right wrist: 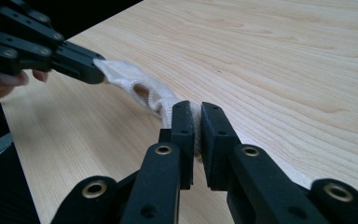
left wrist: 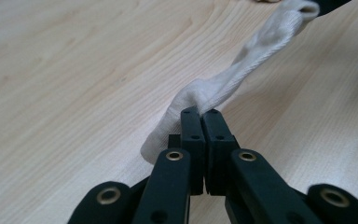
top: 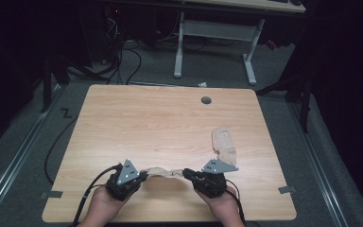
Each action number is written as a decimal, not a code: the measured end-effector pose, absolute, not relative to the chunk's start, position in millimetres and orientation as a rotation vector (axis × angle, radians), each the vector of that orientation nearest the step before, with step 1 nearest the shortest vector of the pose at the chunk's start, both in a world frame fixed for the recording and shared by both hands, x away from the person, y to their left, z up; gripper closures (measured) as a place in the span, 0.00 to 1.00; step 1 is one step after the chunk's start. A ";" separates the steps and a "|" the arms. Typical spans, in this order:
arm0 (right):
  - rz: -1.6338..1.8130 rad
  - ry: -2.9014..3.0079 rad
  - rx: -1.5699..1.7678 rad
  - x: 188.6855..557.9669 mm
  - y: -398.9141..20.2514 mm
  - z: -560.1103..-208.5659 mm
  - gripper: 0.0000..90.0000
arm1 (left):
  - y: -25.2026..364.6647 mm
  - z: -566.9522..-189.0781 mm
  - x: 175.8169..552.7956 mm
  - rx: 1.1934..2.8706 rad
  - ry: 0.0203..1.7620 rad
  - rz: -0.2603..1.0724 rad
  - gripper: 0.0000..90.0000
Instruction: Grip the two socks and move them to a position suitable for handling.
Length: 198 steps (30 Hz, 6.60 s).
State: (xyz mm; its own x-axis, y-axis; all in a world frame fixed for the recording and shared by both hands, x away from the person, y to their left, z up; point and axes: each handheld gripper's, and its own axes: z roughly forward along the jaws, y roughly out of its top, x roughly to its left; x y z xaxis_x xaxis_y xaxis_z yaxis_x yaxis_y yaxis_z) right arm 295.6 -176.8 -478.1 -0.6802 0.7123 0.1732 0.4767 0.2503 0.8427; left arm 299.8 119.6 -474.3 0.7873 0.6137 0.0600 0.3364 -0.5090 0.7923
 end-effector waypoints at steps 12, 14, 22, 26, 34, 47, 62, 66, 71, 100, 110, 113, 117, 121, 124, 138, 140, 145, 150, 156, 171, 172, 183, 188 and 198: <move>1.392 2.273 1.145 295.5 -179.8 -477.0 0.93 | 118.6 -470.8 295.7 2.166 0.696 0.341 0.98; 1.399 2.267 1.155 295.2 -180.5 -475.4 0.93 | 119.1 -470.9 295.3 2.166 0.696 0.342 0.98; 1.393 2.321 1.245 323.2 -179.5 -476.3 0.91 | 119.8 -477.8 336.2 2.212 0.737 0.271 0.97; 1.311 2.297 1.369 366.5 -177.3 -480.6 0.83 | 128.1 -478.8 375.6 2.132 0.893 0.383 0.82; 1.218 2.242 1.372 403.1 -174.7 -481.8 0.82 | 133.2 -483.8 392.8 2.055 1.008 0.541 0.75; 1.185 2.267 1.345 396.5 -173.0 -495.8 0.91 | 111.5 -507.4 399.8 2.129 0.963 0.504 0.84; 0.977 2.388 1.203 386.6 -156.3 -524.2 1.00 | 107.8 -523.8 391.4 2.245 0.924 0.456 0.99; 0.988 2.391 1.183 368.1 -163.3 -525.1 0.99 | 108.1 -523.1 368.6 2.281 0.851 0.448 0.98; 0.991 2.414 1.150 345.9 -169.8 -524.6 0.98 | 105.5 -519.7 335.3 2.336 0.779 0.406 0.97; 1.057 2.390 1.083 298.8 -180.1 -515.9 0.87 | 114.8 -509.9 301.3 2.295 0.738 0.426 0.83; 0.853 2.091 1.212 323.8 -242.0 -509.8 0.77 | 145.3 -502.1 314.8 2.144 0.869 0.379 0.68; 0.811 2.074 1.226 330.3 -252.1 -512.7 0.73 | 147.9 -502.1 317.5 2.132 0.878 0.379 0.67; 0.790 2.069 1.276 342.2 -260.2 -519.1 0.67 | 151.4 -503.1 320.4 2.122 0.896 0.379 0.67; 0.753 2.084 1.321 351.1 -261.9 -526.2 0.65 | 152.8 -503.6 321.3 2.121 0.905 0.376 0.67; 0.763 2.075 1.344 353.0 -263.1 -526.5 0.81 | 153.2 -504.1 321.6 2.119 0.910 0.371 0.67; 0.877 1.986 1.209 337.6 -244.6 -486.6 0.96 | 157.4 -502.4 324.1 2.099 0.917 0.381 0.67; 0.901 1.979 1.193 336.6 -239.1 -479.4 0.96 | 157.9 -501.7 324.4 2.095 0.916 0.385 0.66; 0.993 1.961 1.164 336.7 -225.2 -460.8 0.96 | 161.1 -500.0 324.0 2.087 0.914 0.393 0.66; 1.140 1.979 1.114 331.4 -202.7 -441.8 0.96 | 162.0 -499.4 324.3 2.086 0.909 0.410 0.63; 1.215 2.025 1.030 325.9 -171.6 -431.0 0.96 | 150.2 -498.4 322.1 2.058 0.862 0.443 0.52; 1.330 2.111 0.906 322.9 -115.8 -425.7 0.95 | 103.2 -513.6 333.8 2.075 0.789 0.463 0.48; 1.349 2.114 0.906 322.8 -114.8 -424.9 0.95 | 102.8 -513.2 333.5 2.070 0.785 0.472 0.51; 1.316 2.131 1.018 329.1 -133.7 -444.9 0.95 | 114.6 -508.6 335.4 2.049 0.791 0.429 0.92; 1.265 2.158 1.126 335.8 -151.7 -466.6 0.95 | 111.0 -510.3 335.3 2.080 0.768 0.384 0.92; 1.199 2.194 1.278 361.1 -167.4 -495.0 0.93 | 113.4 -512.3 344.7 2.064 0.809 0.361 0.87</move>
State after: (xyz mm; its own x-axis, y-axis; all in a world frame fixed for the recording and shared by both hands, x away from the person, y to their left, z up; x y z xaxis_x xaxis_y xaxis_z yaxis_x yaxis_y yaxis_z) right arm 361.1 -167.4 -495.0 -0.5418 0.8316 0.1220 0.5517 0.2423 0.7980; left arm 344.7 113.4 -512.3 0.7474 0.6631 -0.0410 0.4123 -0.4146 0.8113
